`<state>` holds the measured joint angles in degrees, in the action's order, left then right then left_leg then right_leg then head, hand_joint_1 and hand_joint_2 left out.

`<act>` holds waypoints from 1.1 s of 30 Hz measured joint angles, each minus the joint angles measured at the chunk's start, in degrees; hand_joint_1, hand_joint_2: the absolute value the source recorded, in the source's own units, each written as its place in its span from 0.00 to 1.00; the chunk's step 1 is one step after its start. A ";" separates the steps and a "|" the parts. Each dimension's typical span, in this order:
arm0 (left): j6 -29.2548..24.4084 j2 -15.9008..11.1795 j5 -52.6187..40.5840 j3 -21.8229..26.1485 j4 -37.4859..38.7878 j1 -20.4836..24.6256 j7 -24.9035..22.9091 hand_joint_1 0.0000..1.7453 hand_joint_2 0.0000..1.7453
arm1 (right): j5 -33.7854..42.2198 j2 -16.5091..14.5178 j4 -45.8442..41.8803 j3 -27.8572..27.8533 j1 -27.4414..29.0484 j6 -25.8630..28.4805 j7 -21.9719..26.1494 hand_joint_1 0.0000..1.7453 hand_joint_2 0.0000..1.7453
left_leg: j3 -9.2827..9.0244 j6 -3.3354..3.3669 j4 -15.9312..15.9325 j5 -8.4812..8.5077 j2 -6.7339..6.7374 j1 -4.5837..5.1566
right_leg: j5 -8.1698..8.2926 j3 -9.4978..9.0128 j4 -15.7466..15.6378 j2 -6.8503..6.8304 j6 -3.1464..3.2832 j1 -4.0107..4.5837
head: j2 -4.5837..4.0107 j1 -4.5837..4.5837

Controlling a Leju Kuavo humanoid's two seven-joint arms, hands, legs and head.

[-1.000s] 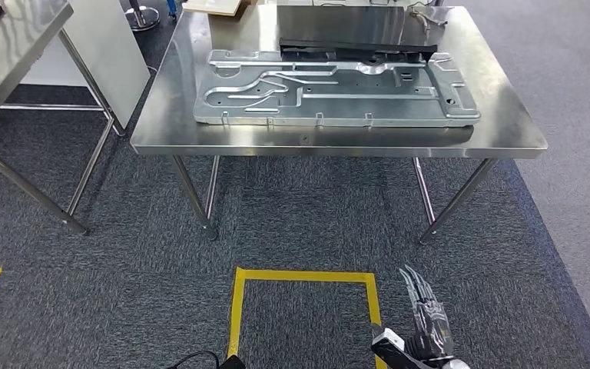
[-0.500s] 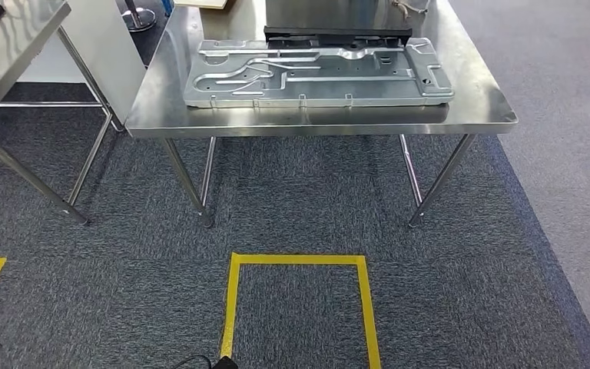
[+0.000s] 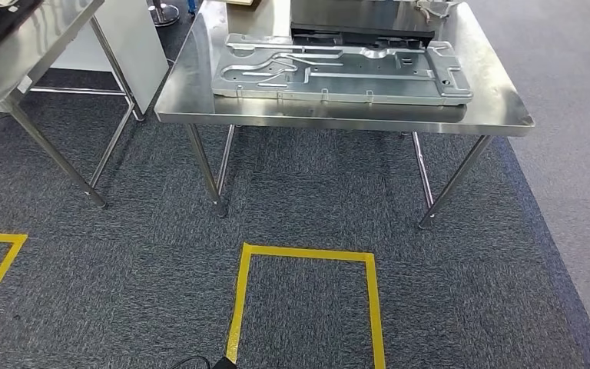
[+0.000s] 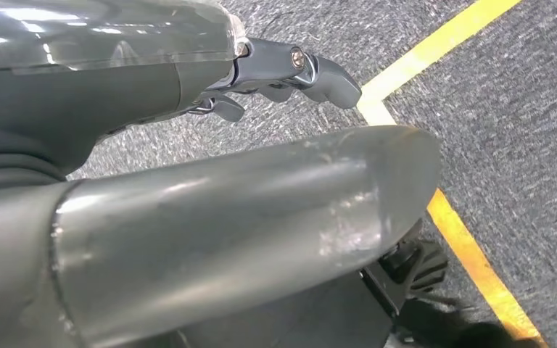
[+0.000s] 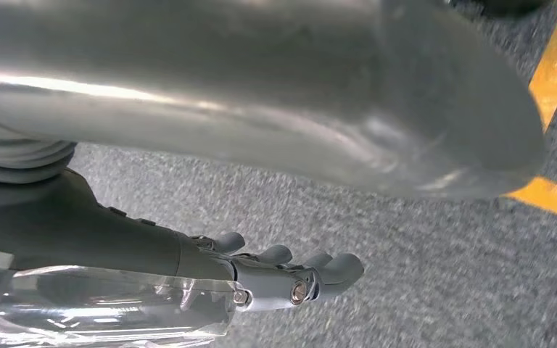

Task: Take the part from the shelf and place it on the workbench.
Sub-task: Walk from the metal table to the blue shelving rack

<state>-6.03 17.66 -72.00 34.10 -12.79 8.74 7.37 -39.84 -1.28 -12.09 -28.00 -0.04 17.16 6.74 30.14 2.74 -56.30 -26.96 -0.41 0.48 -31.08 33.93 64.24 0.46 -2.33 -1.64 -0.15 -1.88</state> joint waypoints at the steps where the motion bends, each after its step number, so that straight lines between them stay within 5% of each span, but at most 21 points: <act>1: 0.00 0.00 -0.02 0.00 0.00 -0.02 0.04 0.00 0.00 | -0.16 -0.57 0.13 0.00 -0.05 -0.12 0.14 0.00 0.00 | 0.88 -0.39 -0.89 0.13 -0.51 -0.01 | 1.01 -2.49 -3.28 0.64 -0.05 -0.16 | 0.00 -0.01; 3: 0.00 0.00 -0.02 0.00 0.00 0.06 0.08 0.00 0.00 | -0.16 -1.16 0.23 -0.01 -0.11 -0.13 0.22 0.00 0.00 | 1.68 -1.05 -1.69 0.17 -0.97 0.05 | 1.35 -4.12 -6.51 1.35 0.46 0.00 | 0.00 -0.01; 6: 0.00 0.00 -0.02 0.00 0.00 0.00 0.11 0.00 0.00 | -0.16 -1.51 0.32 -0.01 -0.19 -0.15 0.29 0.00 0.00 | 2.21 -2.02 -2.01 0.38 -1.54 -0.07 | 1.90 -3.83 -6.57 0.38 1.65 0.18 | 0.00 -0.01; 8: 0.00 0.00 -0.02 0.00 0.00 -0.03 0.11 0.00 0.00 | -0.19 -1.52 0.35 0.00 -0.24 -0.17 0.31 0.00 0.00 | 3.45 -2.66 -4.68 -1.59 -1.31 -0.20 | 2.36 -3.58 -6.81 -0.44 2.48 -0.02 | 0.00 -0.02; 11: 0.00 -0.01 -0.02 0.00 0.00 -0.06 0.13 0.00 0.00 | -0.44 -1.49 0.41 0.00 -0.25 -0.55 0.48 0.00 0.00 | 7.72 -3.45 -15.03 -7.28 -0.54 -0.57 | 2.68 -3.04 -6.81 -1.72 3.03 0.16 | 0.00 -0.02; 13: 0.00 -0.04 -0.02 0.00 0.00 -0.21 0.07 0.00 0.00 | -0.82 -1.44 0.51 0.00 -0.26 -1.05 0.52 0.00 0.00 | 8.35 -3.66 -17.75 -7.66 -0.24 -0.72 | 2.78 -2.80 -6.70 -2.62 3.08 0.30 | 0.00 -0.02; 16: 0.00 -0.09 -0.02 0.00 0.00 -0.25 -0.31 0.00 0.00 | -1.48 -1.41 0.74 0.00 -0.42 -2.00 -0.01 0.00 0.00 | 2.65 -3.26 -8.03 -3.04 1.76 -0.62 | 2.76 -2.85 -6.47 -3.78 2.83 0.43 | 0.00 -0.02; 18: 0.00 -0.09 -0.03 0.00 0.00 -0.06 -0.56 0.00 0.00 | -1.83 -1.41 0.86 0.01 -0.53 -2.57 -0.74 0.00 0.00 | 0.13 -2.58 -2.62 -1.79 3.43 -0.23 | 2.74 -2.81 -6.28 -4.48 2.26 0.70 | 0.00 -0.02; 21: 0.00 -0.11 -0.05 0.00 0.00 -0.16 -0.83 0.00 0.00 | -2.25 -1.42 0.96 0.04 -0.84 -3.37 -1.77 0.00 0.00 | 0.25 -1.41 -1.54 -1.52 2.82 -0.09 | 2.79 -2.80 -6.25 -5.53 1.25 0.81 | 0.00 -0.02; 23: 0.00 -0.12 -0.11 0.00 0.00 -0.22 -0.91 0.00 0.00 | -2.34 -1.62 0.99 0.06 -0.94 -3.69 -2.24 0.00 0.00 | 0.28 -0.47 -1.09 -0.87 2.02 -0.27 | 1.14 -2.08 -4.39 -4.25 0.72 0.58 | 0.00 -0.01; 25: 0.01 -0.09 -0.19 0.00 0.00 -0.11 -0.92 0.00 0.00 | -2.38 -1.98 1.08 0.07 -0.86 -3.85 -2.61 0.00 0.00 | 0.62 0.17 -0.93 -0.38 1.25 -0.26 | -2.76 0.66 1.73 -1.88 0.47 0.40 | 0.00 0.00; 27: 0.07 -0.08 -0.30 0.00 0.00 -0.15 -0.92 0.00 0.00 | -2.45 -2.30 1.18 0.07 -0.75 -4.00 -2.87 0.00 0.00 | 1.02 0.38 -1.04 -0.19 0.30 -0.15 | -5.39 3.60 8.16 -0.93 0.36 0.37 | 0.00 0.00; 29: 0.21 -0.10 -0.41 0.00 0.00 -0.30 -0.92 0.00 0.00 | -2.55 -2.61 1.23 0.07 -0.66 -4.27 -3.02 0.00 0.00 | 1.16 0.37 -1.27 -0.15 -0.79 -0.12 | -3.68 3.28 7.68 -0.74 0.43 0.36 | 0.00 0.00; 31: 0.36 -0.08 -0.44 -0.01 0.00 -0.32 -0.92 0.00 0.00 | -2.66 -2.84 1.23 0.07 -0.64 -4.59 -3.15 0.00 0.00 | 1.24 0.21 -1.62 -0.22 -1.89 -0.12 | 0.22 -0.10 0.69 0.35 0.81 0.35 | 0.00 0.00; 33: 0.44 -0.05 -0.45 -0.02 0.00 -0.21 -0.92 0.00 0.00 | -2.72 -3.00 1.24 0.07 -0.66 -4.70 -3.26 0.00 0.00 | 1.65 -0.34 -2.12 -0.31 -2.77 -0.05 | 2.03 -2.52 -4.86 1.97 1.23 0.38 | 0.00 -0.01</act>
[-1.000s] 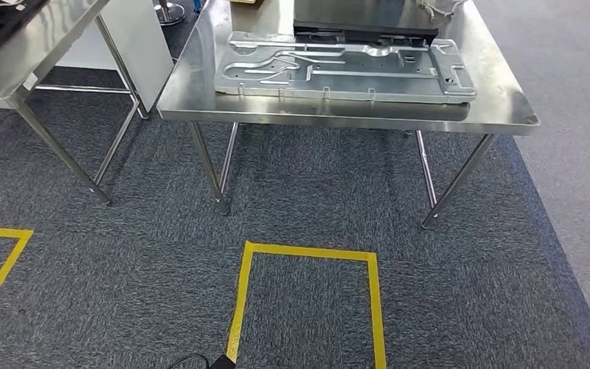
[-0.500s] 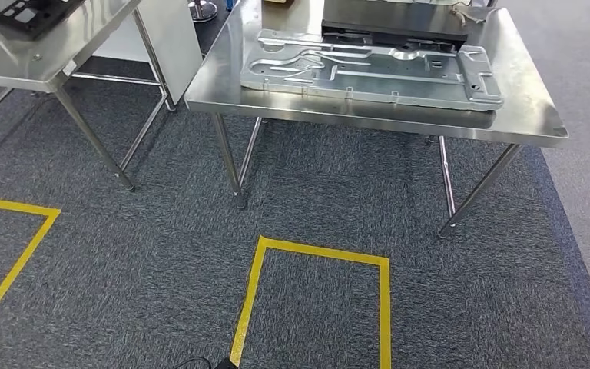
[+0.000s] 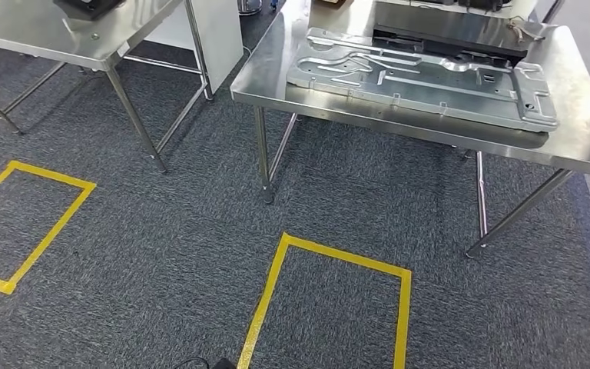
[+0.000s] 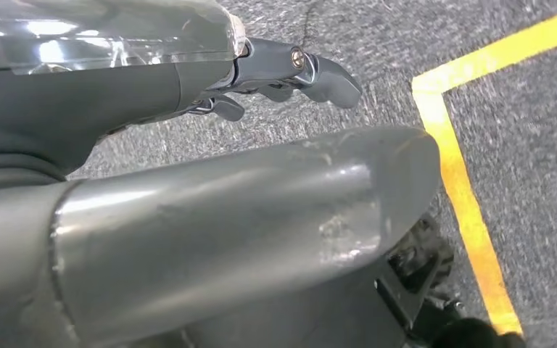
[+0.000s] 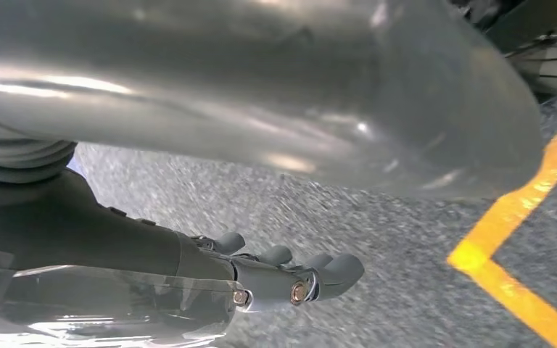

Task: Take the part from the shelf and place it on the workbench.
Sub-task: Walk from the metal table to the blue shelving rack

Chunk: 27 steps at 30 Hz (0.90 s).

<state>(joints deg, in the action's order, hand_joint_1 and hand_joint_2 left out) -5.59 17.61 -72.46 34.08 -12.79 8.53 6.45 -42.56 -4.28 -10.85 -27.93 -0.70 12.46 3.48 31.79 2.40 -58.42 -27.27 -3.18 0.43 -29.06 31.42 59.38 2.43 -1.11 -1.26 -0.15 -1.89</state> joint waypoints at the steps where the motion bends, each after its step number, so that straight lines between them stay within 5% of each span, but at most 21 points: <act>1: 0.03 0.01 0.00 0.00 0.00 0.02 -0.01 0.00 0.00 | -0.01 -0.06 0.00 0.00 -0.04 -0.03 -0.05 0.00 0.00 | 0.24 -0.35 -0.12 0.04 -0.36 -0.02 | -0.04 -0.30 -0.89 0.47 0.15 0.08 | 0.00 0.00; 3: 0.13 -0.02 -0.03 0.01 0.00 -0.01 -0.02 0.00 0.00 | -0.05 -0.11 -0.01 0.00 -0.20 -0.21 -0.15 0.00 0.00 | 0.54 -1.09 -0.11 0.19 -1.00 -0.12 | 0.15 -0.32 -1.25 -0.18 0.51 0.04 | 0.00 0.01; 5: 0.24 -0.06 -0.07 0.01 0.00 -0.06 -0.06 0.00 0.00 | -0.13 -0.11 0.01 0.00 -0.28 -0.50 -0.24 0.00 0.00 | 1.23 -1.78 -1.55 -0.92 -0.16 -0.11 | 0.49 -0.52 -1.77 -1.17 1.17 -0.23 | 0.00 -0.01; 8: 0.30 -0.08 -0.10 -0.01 0.00 0.00 -0.09 0.00 0.00 | -0.20 0.00 0.01 0.00 -0.12 -0.83 -0.40 0.00 0.00 | 5.38 -2.66 -10.76 -5.98 2.04 -0.49 | 0.64 -0.51 -2.04 -2.91 1.77 -0.22 | 0.00 -0.03; 10: 0.31 -0.10 -0.11 -0.01 0.00 -0.09 -0.09 0.00 0.00 | -0.23 0.16 0.01 0.00 -0.08 -0.94 -0.50 0.00 0.00 | 7.48 -3.07 -15.53 -7.32 2.46 -0.88 | 0.61 -0.46 -2.00 -4.06 1.78 -0.17 | 0.00 -0.03; 11: 0.31 -0.14 -0.11 -0.01 0.00 -0.15 -0.09 0.00 0.00 | -0.24 0.21 0.01 0.00 -0.11 -0.94 -0.51 0.00 0.00 | 7.09 -3.19 -14.93 -6.42 2.68 -1.01 | 0.57 -0.49 -1.97 -4.59 1.73 -0.19 | 0.00 -0.03; 13: 0.32 -0.19 -0.12 -0.01 0.00 -0.15 -0.09 0.00 0.00 | -0.24 0.23 0.01 0.00 -0.20 -0.94 -0.53 0.00 0.00 | 3.45 -3.19 -8.12 -2.75 3.89 -1.16 | 0.42 -0.69 -1.89 -5.53 1.47 -0.25 | 0.00 -0.03; 15: 0.32 -0.20 -0.13 -0.02 0.00 0.03 -0.09 0.00 0.00 | -0.25 0.23 0.01 0.00 -0.23 -0.94 -0.53 0.00 0.00 | 0.17 -2.85 -1.61 -0.79 5.61 -0.84 | 0.19 -0.86 -1.71 -6.34 0.87 -0.04 | 0.00 -0.03; 19: 0.38 -0.24 -0.18 -0.03 0.00 -0.07 -0.09 0.00 0.00 | -0.26 0.23 0.01 0.00 -0.58 -0.94 -0.55 0.00 0.00 | -0.25 -1.43 0.42 -0.37 4.93 -0.58 | -0.03 -1.23 -1.77 -7.45 -0.57 0.08 | 0.00 -0.02; 21: 0.51 -0.24 -0.30 -0.05 0.00 -0.08 -0.08 0.00 0.00 | -0.26 0.09 0.01 0.00 -0.64 -0.95 -0.60 0.00 0.00 | -0.38 -0.58 1.00 0.18 4.15 -0.74 | -2.15 -0.24 0.90 -5.68 -1.10 -0.13 | 0.00 -0.01; 24: 0.73 -0.20 -0.53 -0.07 0.00 -0.02 -0.07 0.00 0.00 | -0.26 -0.57 0.01 0.00 -0.51 -0.98 -0.67 0.00 0.00 | -0.08 -0.01 1.13 0.54 2.92 -0.59 | -7.61 5.00 11.84 -2.95 -1.05 -0.07 | 0.00 -0.01; 26: 0.91 -0.20 -0.65 -0.07 0.00 -0.15 -0.07 0.00 0.00 | -0.25 -0.99 0.01 0.00 -0.42 -0.98 -0.71 0.00 0.00 | -0.04 0.03 1.00 0.57 1.83 -0.40 | -7.17 6.21 14.02 -2.68 -0.81 -0.01 | 0.00 -0.01; 27: 0.97 -0.20 -0.68 -0.08 0.00 -0.18 -0.07 0.00 0.00 | -0.25 -1.18 0.01 0.00 -0.38 -0.98 -0.73 0.00 0.00 | -0.07 0.02 0.90 0.56 1.21 -0.35 | -5.26 5.18 11.65 -2.47 -0.59 0.01 | 0.00 -0.02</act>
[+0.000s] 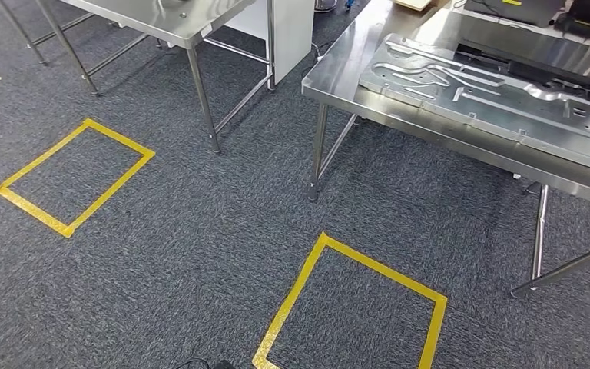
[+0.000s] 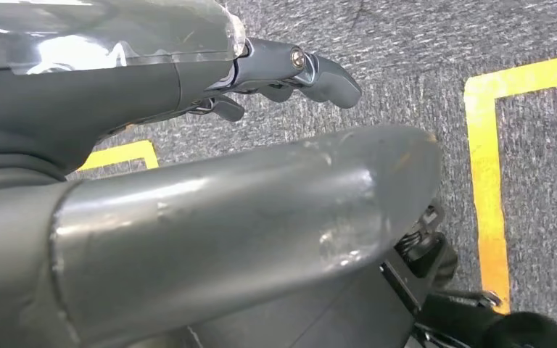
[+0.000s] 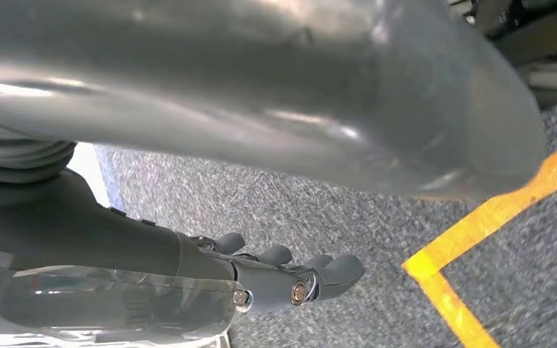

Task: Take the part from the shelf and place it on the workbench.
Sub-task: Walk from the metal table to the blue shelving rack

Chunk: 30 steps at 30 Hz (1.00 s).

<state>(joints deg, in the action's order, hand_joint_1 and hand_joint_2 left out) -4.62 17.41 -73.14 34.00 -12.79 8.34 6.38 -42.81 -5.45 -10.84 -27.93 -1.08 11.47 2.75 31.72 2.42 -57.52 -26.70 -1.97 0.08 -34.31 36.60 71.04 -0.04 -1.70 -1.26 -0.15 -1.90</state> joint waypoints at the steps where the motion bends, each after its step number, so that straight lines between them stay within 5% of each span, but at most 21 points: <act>1: 0.04 0.02 -0.03 -0.01 0.00 0.00 0.00 0.00 0.00 | 0.00 -0.14 0.00 0.00 0.03 0.00 0.00 0.00 0.00 | -0.01 -0.05 -0.12 -0.03 -0.60 0.01 | 2.34 -1.71 -3.84 0.68 0.29 0.01 | 0.00 0.01; 3: 0.05 0.08 -0.07 -0.02 0.00 0.08 0.00 0.00 0.00 | -0.01 -0.29 -0.01 0.00 0.06 0.00 -0.01 0.00 0.00 | 0.23 -0.37 -0.47 -0.14 -1.60 0.15 | 5.13 -4.70 -10.77 2.72 0.84 0.03 | 0.00 0.01; 5: 0.05 0.13 -0.08 -0.02 0.00 0.13 0.00 0.00 0.00 | -0.02 -0.31 -0.02 0.00 -0.01 0.00 -0.02 0.00 0.00 | 0.63 -1.00 -0.61 -0.08 -2.40 0.09 | 5.25 -5.47 -12.89 3.55 1.14 0.20 | 0.00 0.00; 7: 0.08 0.13 -0.08 -0.02 0.00 0.10 0.01 0.00 0.00 | -0.06 -0.30 -0.02 0.00 -0.15 -0.01 -0.02 0.00 0.00 | 0.86 -1.75 -0.61 -0.02 -2.81 -0.01 | 5.50 -5.66 -13.39 2.59 1.60 0.12 | 0.00 0.00; 9: 0.15 0.10 -0.09 -0.02 0.00 0.07 0.01 0.00 0.00 | -0.10 -0.22 -0.02 0.00 -0.09 -0.03 -0.02 0.00 0.00 | 1.82 -2.38 -2.80 -1.56 -1.17 0.07 | 5.76 -5.99 -13.96 1.44 2.26 -0.16 | 0.00 -0.01; 12: 0.29 0.10 -0.16 -0.02 0.00 0.11 0.01 0.00 0.00 | -0.18 0.21 -0.01 0.00 0.14 -0.14 -0.02 0.00 0.00 | 6.52 -3.14 -12.99 -6.68 1.14 -0.38 | 5.69 -6.14 -14.09 -0.51 2.70 -0.04 | 0.00 -0.01; 14: 0.35 0.08 -0.24 -0.03 0.00 -0.02 0.01 0.00 0.00 | -0.24 0.44 -0.01 0.00 0.12 -0.24 -0.02 0.00 0.00 | 8.00 -3.46 -16.25 -7.12 1.44 -0.64 | 5.58 -6.21 -14.05 -1.68 2.70 -0.01 | 0.00 -0.02; 17: 0.37 0.01 -0.42 -0.06 0.00 -0.03 0.01 0.00 0.00 | -0.31 0.51 -0.02 0.00 0.02 -0.28 -0.04 0.00 0.00 | 3.07 -3.28 -6.98 -2.22 3.06 -0.66 | 5.19 -6.69 -13.96 -3.15 2.23 0.03 | 0.00 -0.02; 19: 0.38 0.01 -0.54 -0.15 0.00 0.14 0.01 0.00 0.00 | -0.39 0.51 -0.02 0.00 0.00 -0.35 -0.12 0.00 0.00 | 0.21 -2.72 -1.38 -0.61 4.44 -0.34 | 4.88 -6.97 -13.84 -4.01 1.65 0.29 | 0.00 -0.01; 22: 0.38 -0.01 -0.61 -0.37 0.00 -0.01 0.00 0.00 0.00 | -0.52 0.51 -0.02 0.03 -0.29 -0.60 -0.32 0.00 0.00 | 0.10 -1.74 -0.36 -0.44 3.81 -0.17 | 4.72 -7.13 -13.85 -4.88 0.72 0.40 | 0.00 -0.01; 24: 0.39 -0.01 -0.61 -0.45 0.00 -0.07 -0.01 0.00 0.00 | -0.68 0.48 -0.02 0.04 -0.43 -0.67 -0.43 0.00 0.00 | 0.04 -0.95 0.12 -0.02 2.99 -0.35 | 3.21 -6.53 -12.12 -3.29 0.17 0.15 | 0.00 -0.01; 26: 0.42 0.04 -0.62 -0.57 0.00 0.04 0.00 0.00 0.00 | -0.80 0.25 -0.02 0.05 -0.32 -0.70 -0.48 0.00 0.00 | 0.10 -0.41 0.35 0.25 2.26 -0.36 | -0.37 -3.68 -6.07 -0.97 -0.04 -0.01 | 0.00 0.00; 28: 0.48 0.06 -0.63 -0.77 0.00 0.02 0.00 0.00 0.00 | -0.83 -0.15 -0.02 0.05 -0.22 -0.73 -0.49 0.00 0.00 | 0.23 -0.23 0.31 0.30 1.36 -0.22 | -3.02 -0.08 0.94 -0.27 -0.06 0.00 | 0.00 0.00; 30: 0.52 0.05 -0.64 -0.93 0.00 -0.08 -0.01 0.00 0.00 | -0.89 -0.48 -0.02 0.05 -0.12 -0.72 -0.50 0.00 0.00 | 0.19 -0.23 0.19 0.29 0.15 -0.15 | -1.34 0.43 1.21 -0.10 0.05 -0.01 | 0.00 0.00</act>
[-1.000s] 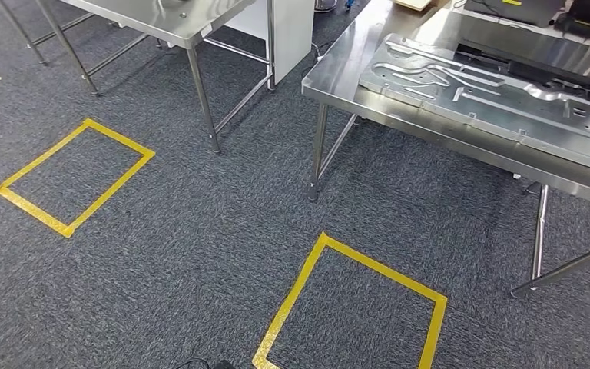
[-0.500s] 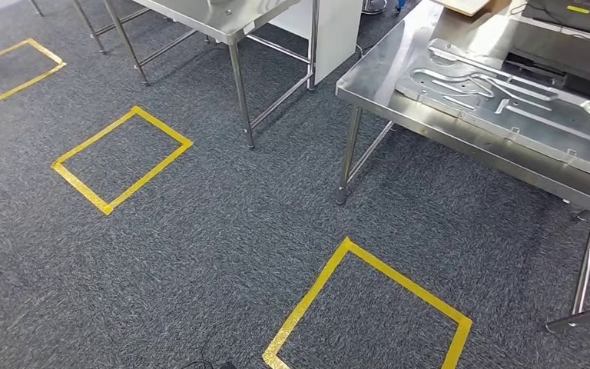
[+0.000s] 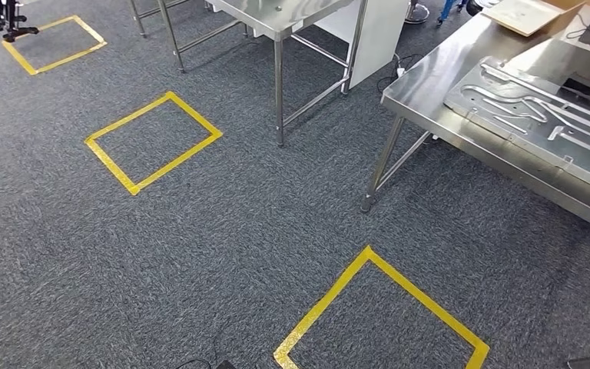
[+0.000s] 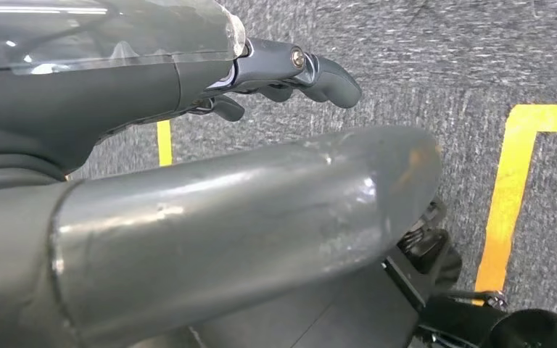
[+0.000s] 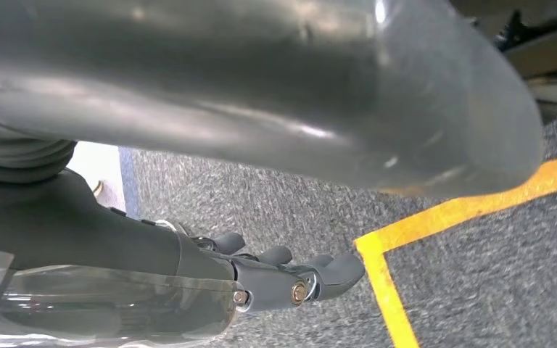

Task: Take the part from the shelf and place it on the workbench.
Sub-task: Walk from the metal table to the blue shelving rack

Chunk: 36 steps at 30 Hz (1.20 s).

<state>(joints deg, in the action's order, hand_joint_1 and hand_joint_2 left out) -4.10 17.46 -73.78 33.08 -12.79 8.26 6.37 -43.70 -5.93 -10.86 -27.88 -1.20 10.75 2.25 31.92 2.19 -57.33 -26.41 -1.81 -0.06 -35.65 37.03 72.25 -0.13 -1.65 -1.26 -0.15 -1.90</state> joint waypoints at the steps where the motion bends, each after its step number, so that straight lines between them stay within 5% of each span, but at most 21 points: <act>1: 0.02 0.01 -0.01 -0.07 0.00 -0.02 -0.01 0.00 0.00 | -0.05 -0.09 0.00 0.01 0.04 0.00 0.00 0.00 0.00 | -0.05 -0.05 -0.11 -0.03 -0.66 0.00 | 2.22 -1.31 -3.08 0.32 0.14 -0.02 | 0.00 0.00; 4: 0.04 0.11 -0.03 -0.24 0.00 0.05 -0.01 0.00 0.00 | -0.13 -0.14 0.00 0.01 0.11 -0.02 0.00 0.00 0.00 | 0.15 -0.62 -0.66 -0.22 -2.26 0.08 | 6.44 -5.57 -12.89 2.76 0.78 -0.01 | 0.00 0.00; 7: 0.03 0.15 -0.03 -0.29 0.00 0.04 -0.01 0.00 0.00 | -0.16 -0.14 0.00 0.02 -0.12 -0.03 -0.02 0.00 0.00 | 0.52 -1.74 -0.65 -0.09 -3.36 0.01 | 6.64 -6.05 -14.17 2.50 1.39 0.15 | 0.00 0.00; 9: 0.03 0.13 -0.05 -0.30 0.00 -0.01 -0.02 0.00 0.00 | -0.27 -0.07 0.00 0.04 -0.19 -0.12 -0.03 0.00 0.00 | 1.11 -2.38 -1.83 -0.96 -2.46 0.02 | 6.96 -6.27 -14.64 1.46 2.11 -0.05 | 0.00 -0.02; 12: 0.04 0.11 -0.12 -0.34 0.00 0.06 -0.06 0.00 0.00 | -0.42 0.38 0.00 0.05 0.07 -0.25 -0.10 0.00 0.00 | 5.32 -3.07 -11.00 -6.12 0.50 -0.22 | 7.04 -6.35 -14.91 -0.43 2.93 0.01 | 0.00 -0.04; 14: 0.04 0.10 -0.17 -0.36 0.00 -0.03 -0.15 0.00 0.00 | -0.52 0.74 0.00 0.06 0.16 -0.26 -0.19 0.00 0.00 | 7.86 -3.41 -16.57 -8.04 1.12 -0.44 | 6.98 -6.31 -14.88 -1.72 2.98 0.12 | 0.00 -0.03; 16: 0.04 0.07 -0.25 -0.38 0.00 -0.16 -0.28 0.00 0.00 | -0.66 0.92 0.00 0.09 0.12 -0.26 -0.31 0.00 0.00 | 6.28 -3.47 -13.90 -5.81 1.68 -0.54 | 6.89 -6.41 -14.86 -2.86 2.84 0.11 | 0.00 -0.04; 19: 0.04 0.07 -0.50 -0.44 0.00 0.02 -0.37 0.00 0.00 | -0.83 0.95 0.00 0.15 0.11 -0.26 -0.37 0.00 0.00 | 0.20 -2.90 -2.71 -1.57 4.29 -0.27 | 6.53 -6.85 -14.75 -4.35 2.16 0.38 | 0.00 -0.03; 22: 0.04 0.09 -0.62 -0.49 0.00 0.00 -0.39 0.00 0.00 | -0.95 0.95 0.00 0.24 -0.16 -0.26 -0.38 0.00 0.00 | -0.56 -1.90 -0.48 -1.13 4.04 0.05 | 6.39 -7.18 -14.80 -5.60 1.20 0.60 | 0.00 -0.02; 25: 0.05 0.10 -0.66 -0.49 0.00 -0.12 -0.44 0.00 0.00 | -0.97 0.90 -0.01 0.34 -0.39 -0.26 -0.39 0.00 0.00 | -0.69 -0.73 0.10 -0.49 2.70 -0.17 | 4.26 -6.40 -12.24 -3.27 0.32 0.22 | 0.00 -0.03; 28: 0.13 0.17 -0.77 -0.52 0.00 0.00 -0.44 0.00 0.00 | -1.02 0.49 0.00 0.36 -0.15 -0.28 -0.42 0.00 0.00 | -0.49 -0.17 0.18 -0.17 1.25 -0.05 | -1.06 -1.35 -1.85 -0.36 0.19 0.14 | 0.00 -0.02; 30: 0.31 0.16 -0.91 -0.54 0.00 -0.14 -0.44 0.00 0.00 | -1.12 0.20 0.00 0.37 -0.01 -0.29 -0.44 0.00 0.00 | -0.45 -0.09 0.15 -0.12 0.00 0.16 | -0.91 0.33 1.04 -0.11 0.40 0.18 | 0.00 -0.02; 33: 0.56 0.23 -1.15 -0.66 0.00 -0.22 -0.44 0.00 0.00 | -1.30 0.08 0.00 0.38 0.09 -0.31 -0.46 0.00 0.00 | -0.60 -0.18 0.03 -0.09 -1.93 0.40 | 5.01 -3.87 -8.44 1.74 1.45 0.43 | 0.00 -0.02; 36: 0.62 0.36 -1.17 -0.87 0.00 -0.07 -0.44 0.00 0.00 | -1.37 0.08 -0.02 0.40 0.02 -0.31 -0.48 0.00 0.00 | -0.25 -0.88 -0.13 0.01 -3.31 0.31 | 6.81 -6.39 -14.47 3.55 2.09 0.80 | 0.00 -0.03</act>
<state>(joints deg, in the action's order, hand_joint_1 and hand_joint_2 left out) -3.48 17.82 -74.95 32.20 -12.79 8.19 5.92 -45.07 -5.86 -10.88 -27.48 -1.17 10.45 1.77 31.66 1.31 -57.46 -26.40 -5.13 0.25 -28.84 30.64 57.78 3.41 0.45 -0.46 -0.15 -1.93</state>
